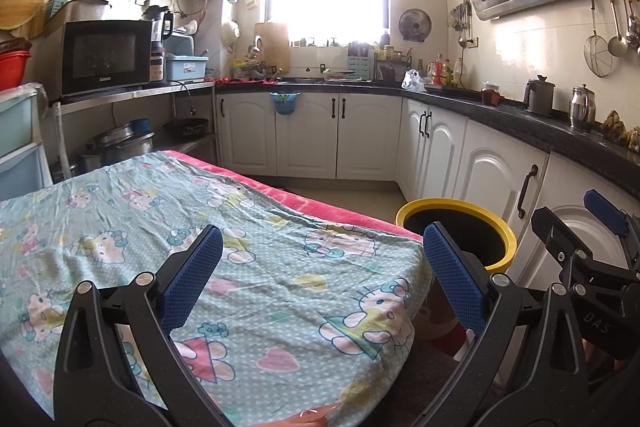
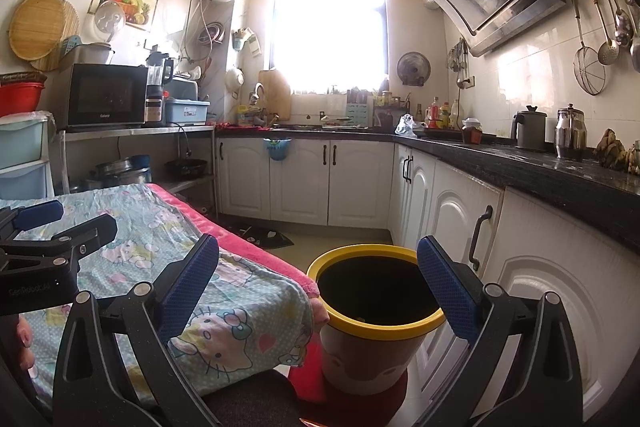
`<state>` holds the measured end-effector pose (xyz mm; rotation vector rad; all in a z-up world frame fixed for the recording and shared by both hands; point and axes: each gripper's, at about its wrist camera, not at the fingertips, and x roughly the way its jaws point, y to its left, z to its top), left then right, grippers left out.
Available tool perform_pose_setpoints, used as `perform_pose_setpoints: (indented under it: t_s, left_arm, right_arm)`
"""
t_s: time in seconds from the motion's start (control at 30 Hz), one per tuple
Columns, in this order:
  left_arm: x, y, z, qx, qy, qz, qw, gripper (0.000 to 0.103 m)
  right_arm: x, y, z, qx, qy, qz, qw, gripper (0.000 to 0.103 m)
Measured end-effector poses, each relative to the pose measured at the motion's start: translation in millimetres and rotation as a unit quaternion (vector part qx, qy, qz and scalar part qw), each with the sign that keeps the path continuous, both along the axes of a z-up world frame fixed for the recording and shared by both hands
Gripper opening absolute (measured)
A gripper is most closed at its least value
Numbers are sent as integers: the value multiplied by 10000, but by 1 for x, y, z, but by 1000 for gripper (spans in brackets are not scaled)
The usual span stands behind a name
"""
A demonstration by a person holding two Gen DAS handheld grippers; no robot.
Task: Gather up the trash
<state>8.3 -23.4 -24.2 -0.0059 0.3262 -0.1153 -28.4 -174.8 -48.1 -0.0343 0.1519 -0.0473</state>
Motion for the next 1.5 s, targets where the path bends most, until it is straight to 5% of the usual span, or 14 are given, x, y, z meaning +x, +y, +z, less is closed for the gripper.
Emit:
perform_pose_setpoints:
  t_s: [1.07, 1.5]
  left_arm:
    - [0, 6, 2, 98, -24, 207, 9997, 92]
    - [5, 26, 7, -276, 289, 323, 9987, 92]
  right_arm:
    - [-2, 4, -1, -15, 14, 23, 10000, 97]
    - [6, 16, 6, -175, 73, 492, 9986, 97]
